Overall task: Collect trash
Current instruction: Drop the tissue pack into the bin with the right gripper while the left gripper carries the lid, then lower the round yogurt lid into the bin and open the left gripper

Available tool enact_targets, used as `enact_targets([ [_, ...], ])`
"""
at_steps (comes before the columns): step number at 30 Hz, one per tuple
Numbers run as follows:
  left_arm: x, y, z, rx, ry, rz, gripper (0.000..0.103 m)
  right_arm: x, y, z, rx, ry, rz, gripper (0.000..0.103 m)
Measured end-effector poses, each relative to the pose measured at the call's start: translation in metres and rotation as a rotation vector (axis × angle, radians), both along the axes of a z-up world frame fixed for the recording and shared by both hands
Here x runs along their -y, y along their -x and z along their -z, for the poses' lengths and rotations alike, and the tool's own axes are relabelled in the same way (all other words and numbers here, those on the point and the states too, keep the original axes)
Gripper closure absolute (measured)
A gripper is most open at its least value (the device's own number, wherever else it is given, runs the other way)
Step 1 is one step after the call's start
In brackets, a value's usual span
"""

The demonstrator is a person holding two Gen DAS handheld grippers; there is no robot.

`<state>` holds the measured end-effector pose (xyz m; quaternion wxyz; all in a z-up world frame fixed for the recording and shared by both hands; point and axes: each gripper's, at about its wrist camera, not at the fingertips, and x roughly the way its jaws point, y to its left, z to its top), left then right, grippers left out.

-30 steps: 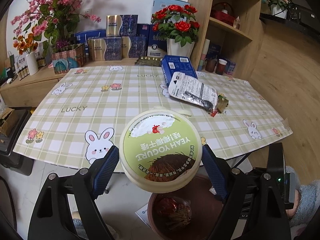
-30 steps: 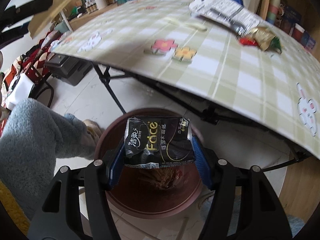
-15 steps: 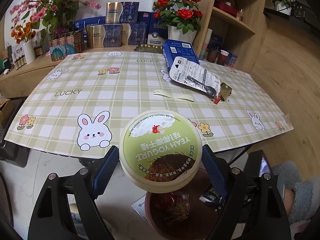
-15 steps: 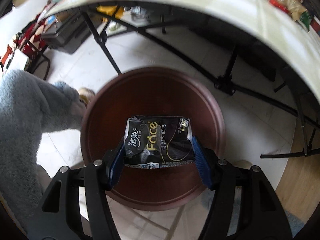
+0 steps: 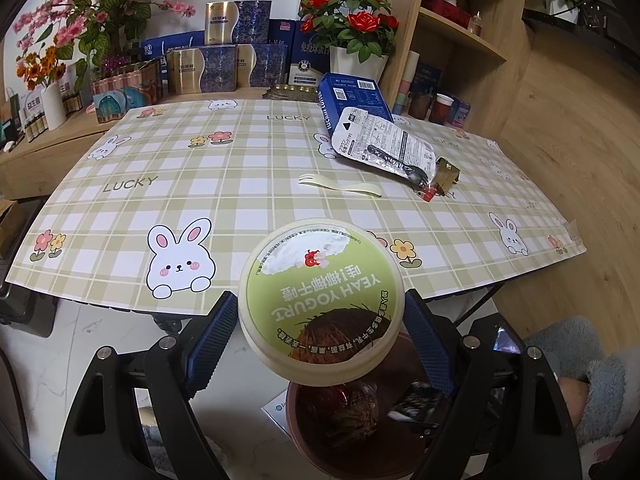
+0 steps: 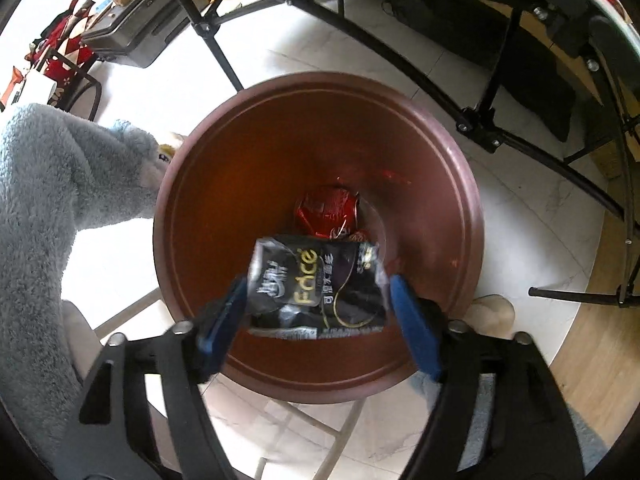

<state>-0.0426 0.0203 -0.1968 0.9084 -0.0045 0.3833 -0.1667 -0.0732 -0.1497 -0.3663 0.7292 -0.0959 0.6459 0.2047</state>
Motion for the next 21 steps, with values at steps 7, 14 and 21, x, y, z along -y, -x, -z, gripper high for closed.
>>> enact_targets([
  [7,0.004,0.004,0.002,-0.001,-0.006,0.014,0.022,0.019,-0.007,-0.031,0.122,-0.066,0.085,0.006],
  [14,0.01,0.008,0.008,-0.019,-0.007,0.037,0.022,0.048,-0.006,-0.084,0.369,-0.13,0.147,0.006],
  [21,0.026,0.015,0.025,-0.059,-0.029,0.093,0.022,0.078,-0.001,-0.116,0.554,-0.203,0.244,0.006],
])
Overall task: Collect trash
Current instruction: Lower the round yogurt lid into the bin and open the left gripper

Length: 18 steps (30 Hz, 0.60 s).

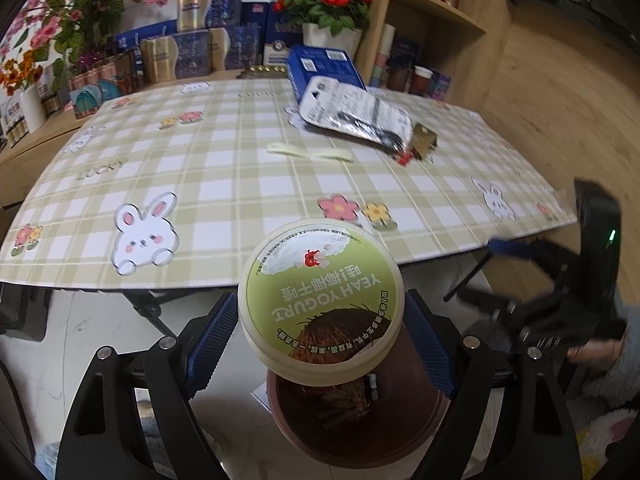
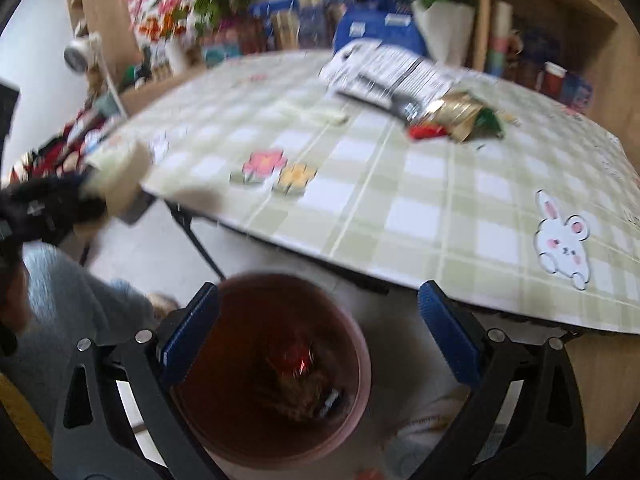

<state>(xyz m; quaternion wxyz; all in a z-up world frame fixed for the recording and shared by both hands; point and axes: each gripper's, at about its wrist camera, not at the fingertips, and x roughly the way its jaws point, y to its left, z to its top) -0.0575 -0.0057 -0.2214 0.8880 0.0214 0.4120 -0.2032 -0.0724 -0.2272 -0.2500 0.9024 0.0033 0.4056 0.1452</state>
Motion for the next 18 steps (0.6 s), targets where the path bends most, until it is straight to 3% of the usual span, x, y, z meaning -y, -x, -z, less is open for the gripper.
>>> enact_targets([
  [18,0.046,0.009,0.06,-0.184,-0.09,0.118,0.022,0.017,0.014,-0.013,0.181,-0.043,0.079,0.006],
])
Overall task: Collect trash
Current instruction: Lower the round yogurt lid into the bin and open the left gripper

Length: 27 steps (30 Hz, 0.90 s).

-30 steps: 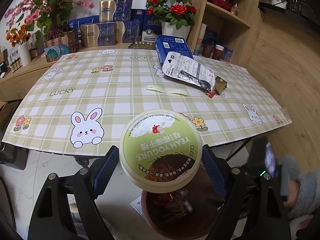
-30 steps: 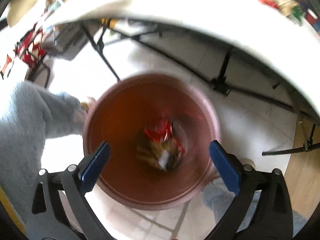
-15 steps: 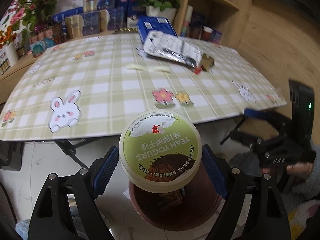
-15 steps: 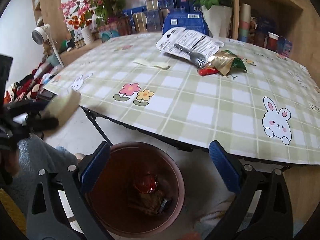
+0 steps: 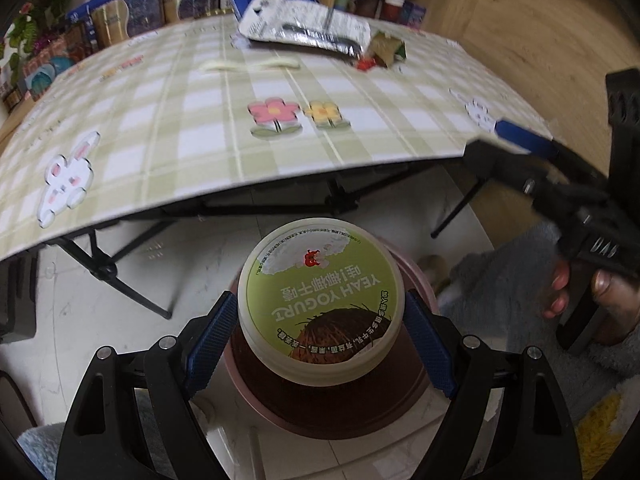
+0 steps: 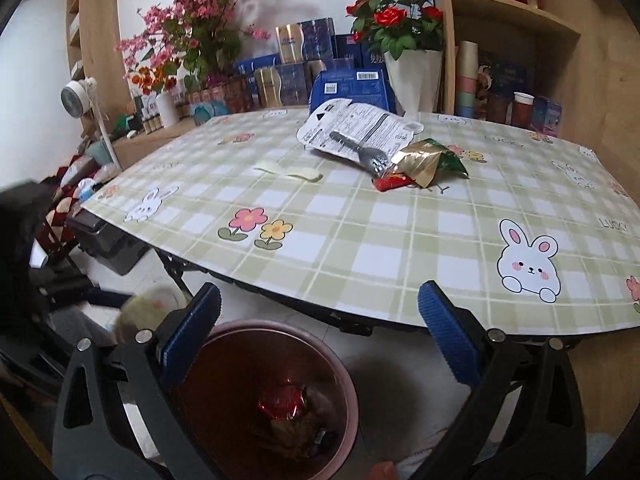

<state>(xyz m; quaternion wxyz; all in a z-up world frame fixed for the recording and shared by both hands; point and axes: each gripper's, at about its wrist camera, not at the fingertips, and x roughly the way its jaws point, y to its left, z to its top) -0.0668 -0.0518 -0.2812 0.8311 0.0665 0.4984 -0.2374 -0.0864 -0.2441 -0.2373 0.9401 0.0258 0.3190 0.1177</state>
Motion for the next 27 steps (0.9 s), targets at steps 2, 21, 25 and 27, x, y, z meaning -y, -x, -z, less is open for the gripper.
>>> enact_targets([
  [2,0.003,0.0,0.006,-0.02,-0.007,0.01,0.022,0.004,-0.002,0.001,-0.006,-0.014,0.012,0.006],
  [21,0.023,0.006,0.019,-0.061,0.011,0.121,0.011,0.02,-0.005,0.006,-0.022,-0.056,0.09,0.006],
  [25,0.006,0.0,0.008,-0.021,0.048,0.032,0.011,0.023,-0.006,0.007,-0.028,-0.061,0.102,0.006],
  [27,-0.007,-0.004,0.0,0.021,0.065,-0.032,0.011,0.023,-0.006,0.007,-0.028,-0.062,0.109,0.006],
])
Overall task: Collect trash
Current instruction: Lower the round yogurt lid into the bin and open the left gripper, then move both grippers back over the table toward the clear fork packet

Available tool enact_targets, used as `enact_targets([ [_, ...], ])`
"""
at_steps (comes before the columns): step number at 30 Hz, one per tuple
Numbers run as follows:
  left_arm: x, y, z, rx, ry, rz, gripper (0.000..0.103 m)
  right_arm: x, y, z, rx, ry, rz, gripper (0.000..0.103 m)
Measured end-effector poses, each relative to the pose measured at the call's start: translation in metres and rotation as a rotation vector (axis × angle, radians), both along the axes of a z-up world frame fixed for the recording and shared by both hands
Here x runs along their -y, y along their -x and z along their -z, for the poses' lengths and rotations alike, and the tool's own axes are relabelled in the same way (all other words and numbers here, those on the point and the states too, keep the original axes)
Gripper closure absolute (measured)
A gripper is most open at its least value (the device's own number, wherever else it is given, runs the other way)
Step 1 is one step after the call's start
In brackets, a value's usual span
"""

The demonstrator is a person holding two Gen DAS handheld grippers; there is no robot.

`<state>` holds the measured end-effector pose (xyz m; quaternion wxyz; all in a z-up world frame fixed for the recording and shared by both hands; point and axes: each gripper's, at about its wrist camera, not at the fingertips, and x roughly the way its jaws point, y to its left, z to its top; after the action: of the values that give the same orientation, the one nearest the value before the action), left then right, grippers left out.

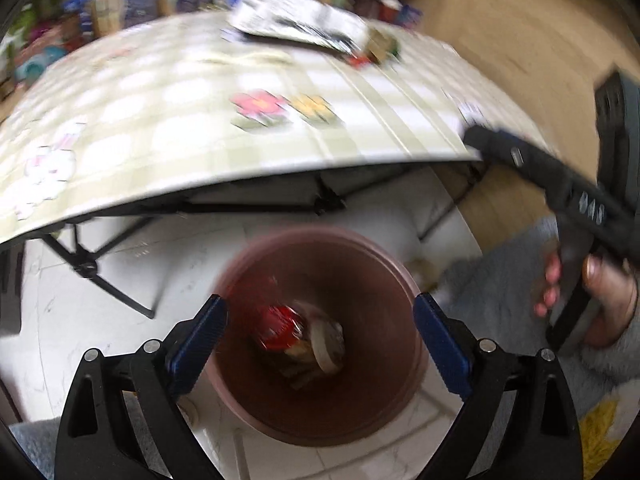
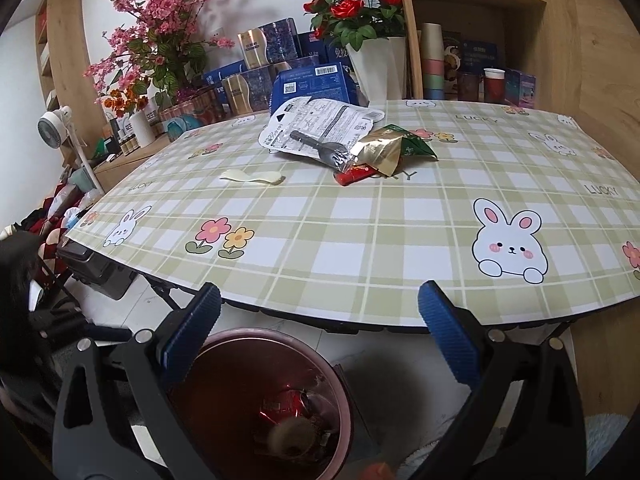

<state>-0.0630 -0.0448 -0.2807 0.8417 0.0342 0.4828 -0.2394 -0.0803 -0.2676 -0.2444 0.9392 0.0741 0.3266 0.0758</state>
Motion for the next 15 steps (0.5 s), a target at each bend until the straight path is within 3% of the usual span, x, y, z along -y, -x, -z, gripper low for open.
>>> enact_targets([
  [8,-0.043,-0.014,-0.029,0.155,0.008,-0.215,0.011,0.005,-0.003,0.002,-0.012,-0.021,0.021,0.006],
  [15,-0.065,-0.031,-0.051,0.216,0.019,-0.295,0.011,0.008,-0.008,0.0,-0.019,-0.017,0.043,0.006],
])
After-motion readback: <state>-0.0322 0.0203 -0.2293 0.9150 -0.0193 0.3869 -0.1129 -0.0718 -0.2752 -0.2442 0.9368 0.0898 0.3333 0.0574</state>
